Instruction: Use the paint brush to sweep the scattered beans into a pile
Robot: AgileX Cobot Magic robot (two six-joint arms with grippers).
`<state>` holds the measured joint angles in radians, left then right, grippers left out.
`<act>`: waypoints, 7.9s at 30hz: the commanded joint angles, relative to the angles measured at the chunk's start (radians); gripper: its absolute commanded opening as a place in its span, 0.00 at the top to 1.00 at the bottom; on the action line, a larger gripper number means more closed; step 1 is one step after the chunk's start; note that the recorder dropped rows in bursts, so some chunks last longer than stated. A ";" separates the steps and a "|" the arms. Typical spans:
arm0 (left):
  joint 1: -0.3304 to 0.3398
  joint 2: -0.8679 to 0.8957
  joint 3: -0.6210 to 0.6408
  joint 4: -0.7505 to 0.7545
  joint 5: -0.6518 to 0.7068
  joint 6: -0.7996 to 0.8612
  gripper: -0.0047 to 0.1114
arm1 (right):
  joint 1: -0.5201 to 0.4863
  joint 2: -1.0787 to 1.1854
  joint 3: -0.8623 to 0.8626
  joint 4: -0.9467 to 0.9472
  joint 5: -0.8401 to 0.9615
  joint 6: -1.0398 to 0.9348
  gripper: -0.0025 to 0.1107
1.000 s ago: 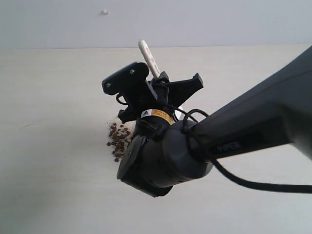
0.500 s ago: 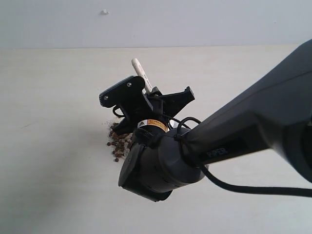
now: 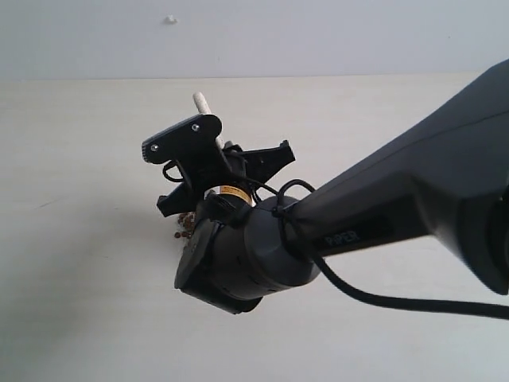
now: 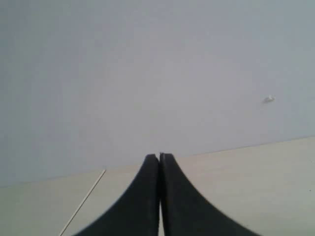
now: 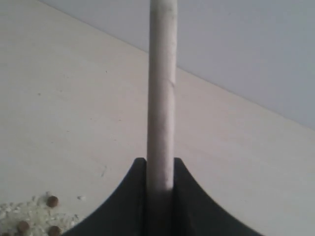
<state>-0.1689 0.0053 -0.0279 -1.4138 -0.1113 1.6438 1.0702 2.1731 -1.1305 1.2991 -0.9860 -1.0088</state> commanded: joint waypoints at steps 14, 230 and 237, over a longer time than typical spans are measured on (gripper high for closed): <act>-0.006 -0.005 0.004 0.002 0.006 -0.003 0.96 | 0.007 -0.036 -0.087 0.085 -0.101 -0.039 0.98; -0.006 -0.005 0.004 0.000 0.009 -0.003 0.96 | -0.619 0.116 -0.191 -2.574 0.122 1.642 0.98; -0.006 -0.005 0.004 0.000 0.009 -0.003 0.96 | -0.619 0.078 -0.191 -2.198 0.255 1.288 0.98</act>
<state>-0.1689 0.0053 -0.0279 -1.4138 -0.1113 1.6438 0.4535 2.2745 -1.3273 -0.9984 -0.8108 0.3572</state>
